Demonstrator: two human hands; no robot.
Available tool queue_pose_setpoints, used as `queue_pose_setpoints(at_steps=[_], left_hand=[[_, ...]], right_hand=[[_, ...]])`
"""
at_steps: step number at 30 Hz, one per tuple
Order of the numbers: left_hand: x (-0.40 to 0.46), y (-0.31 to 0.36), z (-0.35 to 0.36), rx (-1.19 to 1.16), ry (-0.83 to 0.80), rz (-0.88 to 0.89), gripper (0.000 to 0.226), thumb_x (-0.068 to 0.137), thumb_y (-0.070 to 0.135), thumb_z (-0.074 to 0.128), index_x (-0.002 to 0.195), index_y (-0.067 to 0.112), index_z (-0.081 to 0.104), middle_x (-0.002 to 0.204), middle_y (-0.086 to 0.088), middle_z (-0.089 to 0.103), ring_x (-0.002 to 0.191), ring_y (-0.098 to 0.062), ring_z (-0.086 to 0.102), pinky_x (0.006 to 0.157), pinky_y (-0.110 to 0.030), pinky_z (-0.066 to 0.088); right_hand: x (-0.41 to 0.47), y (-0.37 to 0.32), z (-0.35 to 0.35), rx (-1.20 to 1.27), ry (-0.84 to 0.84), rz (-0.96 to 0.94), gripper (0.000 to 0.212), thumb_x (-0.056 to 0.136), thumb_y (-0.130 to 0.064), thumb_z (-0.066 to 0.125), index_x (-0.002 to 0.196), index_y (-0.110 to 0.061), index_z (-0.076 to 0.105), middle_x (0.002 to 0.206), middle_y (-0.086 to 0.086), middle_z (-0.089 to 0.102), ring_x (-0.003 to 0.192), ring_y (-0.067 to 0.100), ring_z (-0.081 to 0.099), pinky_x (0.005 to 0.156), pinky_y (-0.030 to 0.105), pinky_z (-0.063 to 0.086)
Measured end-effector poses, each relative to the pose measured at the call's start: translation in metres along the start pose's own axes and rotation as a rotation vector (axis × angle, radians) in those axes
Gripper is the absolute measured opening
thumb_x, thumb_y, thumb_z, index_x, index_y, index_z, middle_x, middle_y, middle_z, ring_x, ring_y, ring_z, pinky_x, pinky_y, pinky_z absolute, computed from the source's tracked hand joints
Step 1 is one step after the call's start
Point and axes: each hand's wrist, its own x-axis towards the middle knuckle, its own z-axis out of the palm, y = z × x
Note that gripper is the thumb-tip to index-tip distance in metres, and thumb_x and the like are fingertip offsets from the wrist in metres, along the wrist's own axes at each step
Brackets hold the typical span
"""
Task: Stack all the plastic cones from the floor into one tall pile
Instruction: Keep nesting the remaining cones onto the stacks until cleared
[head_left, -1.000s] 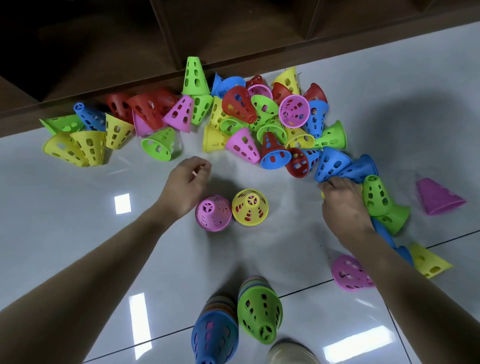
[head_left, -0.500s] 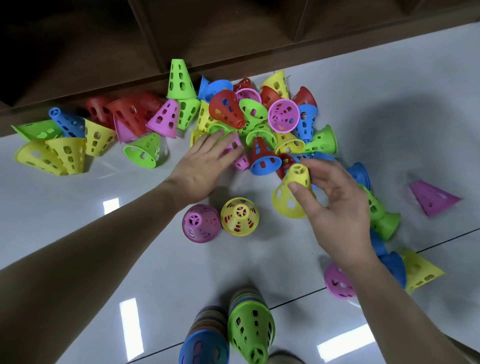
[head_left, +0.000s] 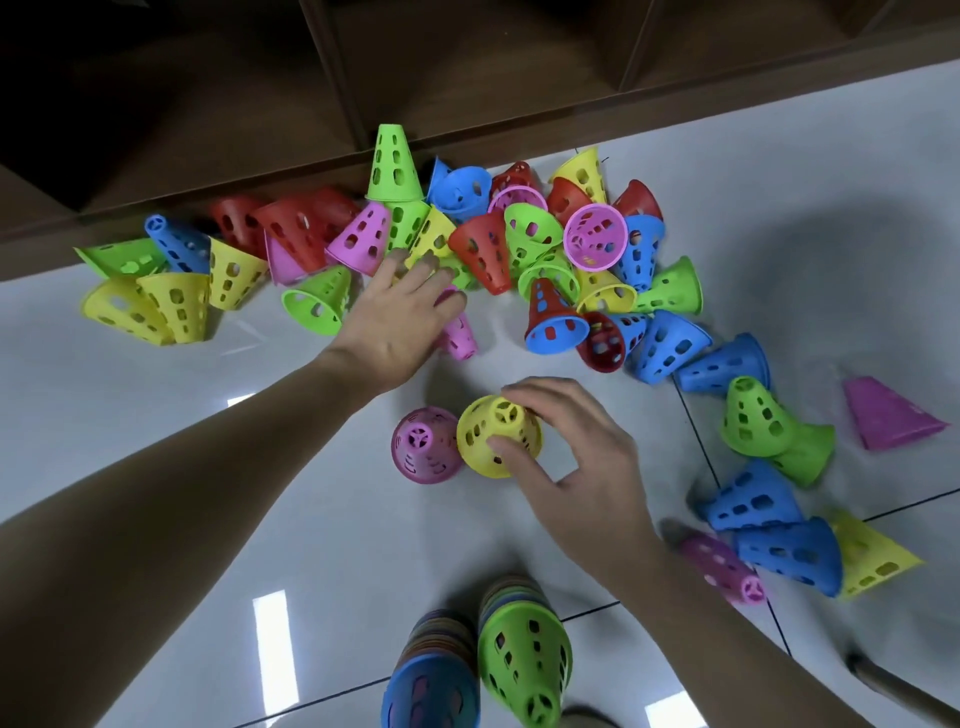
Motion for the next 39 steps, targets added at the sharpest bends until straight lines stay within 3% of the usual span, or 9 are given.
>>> queue_pose_setpoints(at_steps=[6,17,23,26,28,31,34,39], left_hand=[[-0.032,-0.010,-0.002,-0.232,0.138,-0.101,0.049,0.083,0.046,0.071,0.118,0.014,0.063,0.118,-0.007,0.062,0.111,-0.030,0.056,0.105,-0.047,0.031],[-0.132,0.025,-0.080,-1.158,0.373,-0.837,0.047,0.086,0.044,0.071,0.125,0.020,0.059,0.116,0.008,0.064,0.107,-0.010,0.058,0.092,-0.026,0.046],[-0.149,0.059,-0.113,-1.303,0.315,-0.747,0.036,0.089,0.042,0.069,0.117,0.020,0.064,0.107,0.016,0.067,0.103,-0.011,0.060,0.090,-0.024,0.045],[-0.141,0.070,-0.109,-1.289,0.239,-0.679,0.038,0.089,0.043,0.069,0.122,0.023,0.062,0.114,0.014,0.067,0.108,-0.009,0.060,0.092,-0.017,0.043],[-0.137,0.075,-0.103,-1.300,0.211,-0.670,0.040,0.088,0.044,0.068,0.123,0.026,0.061,0.115,0.015,0.067,0.108,-0.005,0.059,0.091,-0.011,0.041],[-0.134,0.084,-0.096,-1.296,0.169,-0.656,0.037,0.089,0.038,0.071,0.122,0.026,0.060,0.115,0.014,0.067,0.106,0.006,0.057,0.087,-0.002,0.036],[-0.135,0.091,-0.089,-1.271,0.130,-0.667,0.037,0.088,0.028,0.075,0.122,0.025,0.060,0.112,0.011,0.066,0.098,0.013,0.055,0.081,0.003,0.034],[-0.141,0.094,-0.076,-1.203,0.062,-0.707,0.040,0.086,0.025,0.075,0.123,0.022,0.059,0.111,0.009,0.066,0.093,0.000,0.054,0.075,-0.005,0.036]], right_hand=[[-0.007,0.025,0.008,-0.097,-0.030,-0.002,0.033,0.085,-0.007,0.078,0.116,-0.010,0.067,0.116,0.000,0.064,0.110,0.006,0.059,0.096,0.017,0.045],[-0.007,0.030,0.006,-0.094,-0.056,-0.028,0.033,0.085,-0.007,0.079,0.116,-0.009,0.069,0.118,0.000,0.063,0.111,0.005,0.060,0.097,0.018,0.045],[-0.004,0.023,0.001,-0.148,-0.112,-0.022,0.035,0.086,-0.014,0.077,0.119,-0.011,0.065,0.116,-0.001,0.063,0.107,0.010,0.060,0.095,0.029,0.050],[-0.013,0.018,-0.011,-0.204,-0.111,0.005,0.041,0.089,-0.021,0.074,0.127,-0.013,0.060,0.121,-0.004,0.061,0.110,0.002,0.054,0.099,0.015,0.041],[-0.025,0.020,-0.026,-0.274,-0.077,-0.015,0.034,0.092,-0.024,0.068,0.123,-0.011,0.062,0.119,-0.003,0.061,0.111,0.004,0.054,0.100,0.015,0.040],[-0.046,0.030,-0.055,-0.352,-0.018,0.029,0.025,0.091,-0.024,0.062,0.111,-0.010,0.067,0.112,0.001,0.061,0.108,0.014,0.060,0.099,0.024,0.045],[-0.070,0.036,-0.083,-0.405,0.096,0.105,0.027,0.089,-0.029,0.059,0.107,-0.010,0.068,0.108,0.000,0.062,0.104,0.012,0.057,0.095,0.024,0.045],[-0.108,0.035,-0.114,-0.458,0.260,0.167,0.027,0.085,-0.026,0.061,0.103,-0.006,0.068,0.100,-0.003,0.060,0.101,0.020,0.057,0.092,0.034,0.045]])
